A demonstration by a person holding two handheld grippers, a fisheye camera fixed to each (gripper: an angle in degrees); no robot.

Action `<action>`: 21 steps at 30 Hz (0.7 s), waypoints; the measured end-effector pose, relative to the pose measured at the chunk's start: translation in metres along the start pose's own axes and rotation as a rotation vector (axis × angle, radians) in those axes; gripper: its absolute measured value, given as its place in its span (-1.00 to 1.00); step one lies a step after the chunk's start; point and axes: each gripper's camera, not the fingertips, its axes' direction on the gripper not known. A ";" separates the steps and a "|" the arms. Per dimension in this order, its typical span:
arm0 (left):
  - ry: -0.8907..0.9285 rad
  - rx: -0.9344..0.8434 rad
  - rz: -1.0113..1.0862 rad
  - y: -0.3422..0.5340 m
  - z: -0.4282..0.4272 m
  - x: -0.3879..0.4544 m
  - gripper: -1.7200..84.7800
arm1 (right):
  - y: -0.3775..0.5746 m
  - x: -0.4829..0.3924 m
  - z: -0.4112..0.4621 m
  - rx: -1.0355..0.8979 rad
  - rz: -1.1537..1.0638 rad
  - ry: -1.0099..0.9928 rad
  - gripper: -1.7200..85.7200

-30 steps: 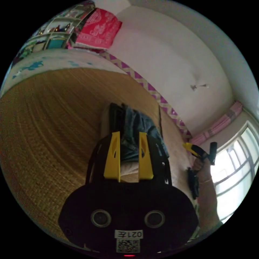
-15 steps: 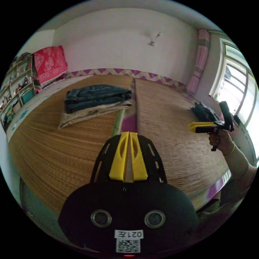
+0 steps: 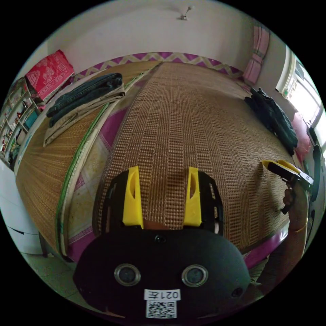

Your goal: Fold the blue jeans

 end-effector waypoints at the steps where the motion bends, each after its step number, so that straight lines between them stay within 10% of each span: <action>1: 0.003 0.001 -0.002 0.001 0.001 0.003 -0.53 | 0.002 0.000 -0.001 -0.001 -0.004 0.006 -0.35; 21: -0.005 -0.001 0.000 0.043 0.029 0.102 -0.53 | 0.053 0.029 -0.033 0.000 -0.005 0.009 -0.36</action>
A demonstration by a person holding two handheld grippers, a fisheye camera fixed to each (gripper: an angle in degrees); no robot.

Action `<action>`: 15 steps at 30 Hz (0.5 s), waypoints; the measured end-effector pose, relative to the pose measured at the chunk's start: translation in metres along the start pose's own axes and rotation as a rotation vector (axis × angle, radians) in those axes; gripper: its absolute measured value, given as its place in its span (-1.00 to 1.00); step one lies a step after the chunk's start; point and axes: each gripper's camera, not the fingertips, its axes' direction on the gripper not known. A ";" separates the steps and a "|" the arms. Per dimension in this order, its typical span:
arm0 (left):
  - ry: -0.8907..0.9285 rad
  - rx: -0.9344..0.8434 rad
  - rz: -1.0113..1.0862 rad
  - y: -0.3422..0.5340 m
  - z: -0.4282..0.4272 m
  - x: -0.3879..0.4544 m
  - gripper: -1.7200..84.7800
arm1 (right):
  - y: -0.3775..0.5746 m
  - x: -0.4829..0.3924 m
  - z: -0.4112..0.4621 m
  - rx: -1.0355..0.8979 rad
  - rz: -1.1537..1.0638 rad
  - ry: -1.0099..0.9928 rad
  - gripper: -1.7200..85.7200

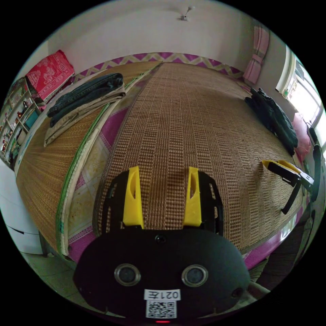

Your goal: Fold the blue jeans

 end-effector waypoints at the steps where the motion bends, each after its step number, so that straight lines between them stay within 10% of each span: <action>1: 0.000 0.000 0.000 0.001 0.001 0.002 -0.53 | 0.001 0.001 -0.001 0.000 0.000 0.000 -0.36; 15: -0.001 -0.002 0.000 0.026 0.008 0.042 -0.53 | 0.020 0.022 -0.014 0.000 -0.001 0.002 -0.35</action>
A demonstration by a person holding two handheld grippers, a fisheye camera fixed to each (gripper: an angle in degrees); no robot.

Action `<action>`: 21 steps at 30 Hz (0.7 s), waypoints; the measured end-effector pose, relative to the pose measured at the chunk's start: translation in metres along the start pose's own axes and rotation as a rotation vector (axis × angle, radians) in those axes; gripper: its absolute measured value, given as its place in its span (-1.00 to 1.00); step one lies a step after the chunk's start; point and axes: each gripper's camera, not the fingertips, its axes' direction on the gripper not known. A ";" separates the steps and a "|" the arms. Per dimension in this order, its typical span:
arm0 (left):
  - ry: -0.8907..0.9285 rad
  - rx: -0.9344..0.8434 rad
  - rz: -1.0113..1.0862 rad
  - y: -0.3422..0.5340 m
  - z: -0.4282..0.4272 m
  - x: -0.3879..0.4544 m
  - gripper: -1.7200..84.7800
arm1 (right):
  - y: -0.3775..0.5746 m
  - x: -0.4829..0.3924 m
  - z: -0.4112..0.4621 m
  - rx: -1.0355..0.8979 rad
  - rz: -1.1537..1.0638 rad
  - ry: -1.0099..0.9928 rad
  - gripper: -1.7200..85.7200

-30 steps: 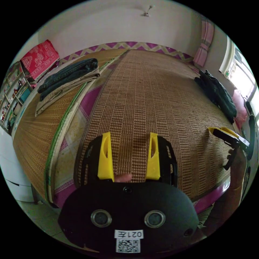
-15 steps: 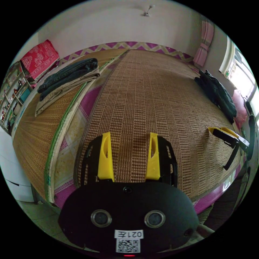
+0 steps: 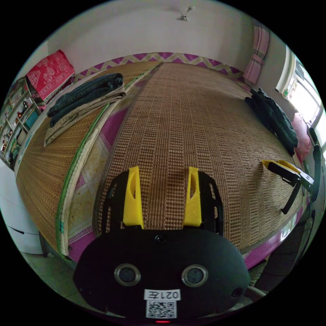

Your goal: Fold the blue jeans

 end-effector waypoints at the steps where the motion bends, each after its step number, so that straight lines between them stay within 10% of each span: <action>1: 0.000 0.000 0.000 0.001 0.000 0.001 -0.53 | 0.000 0.001 0.000 0.000 0.000 0.000 -0.35; 21: -0.001 -0.002 0.001 0.024 -0.003 0.023 -0.53 | 0.002 0.026 -0.009 0.002 -0.001 0.002 -0.35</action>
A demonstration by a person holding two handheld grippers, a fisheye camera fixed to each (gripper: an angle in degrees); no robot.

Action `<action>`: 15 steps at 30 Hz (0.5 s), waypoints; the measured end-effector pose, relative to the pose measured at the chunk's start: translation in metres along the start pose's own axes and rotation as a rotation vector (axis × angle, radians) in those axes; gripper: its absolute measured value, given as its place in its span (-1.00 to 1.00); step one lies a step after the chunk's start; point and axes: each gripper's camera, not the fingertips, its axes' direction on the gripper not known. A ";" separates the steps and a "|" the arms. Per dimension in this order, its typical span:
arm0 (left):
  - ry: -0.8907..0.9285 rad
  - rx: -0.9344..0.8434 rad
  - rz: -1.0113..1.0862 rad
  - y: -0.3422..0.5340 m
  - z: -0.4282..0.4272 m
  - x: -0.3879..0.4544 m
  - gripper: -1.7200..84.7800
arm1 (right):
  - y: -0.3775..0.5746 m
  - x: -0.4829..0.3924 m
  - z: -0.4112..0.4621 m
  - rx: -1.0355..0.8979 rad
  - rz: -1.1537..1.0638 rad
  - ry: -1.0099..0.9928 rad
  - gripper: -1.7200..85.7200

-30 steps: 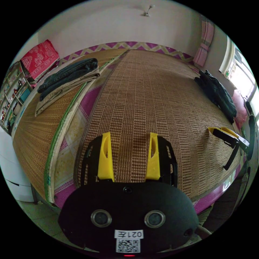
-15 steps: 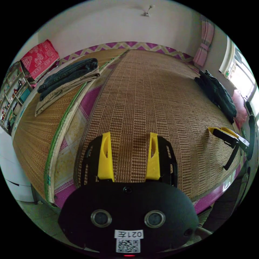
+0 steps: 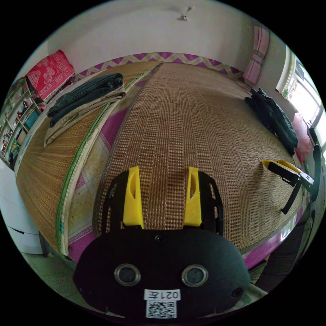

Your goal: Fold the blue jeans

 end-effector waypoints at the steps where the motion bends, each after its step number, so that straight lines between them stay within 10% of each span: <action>1: 0.000 0.000 0.000 0.000 0.000 0.000 -0.53 | 0.000 0.001 0.000 0.000 0.000 0.000 -0.35; 15: -0.001 0.000 0.001 0.008 -0.011 -0.001 -0.53 | -0.015 0.010 -0.003 0.002 -0.001 0.002 -0.35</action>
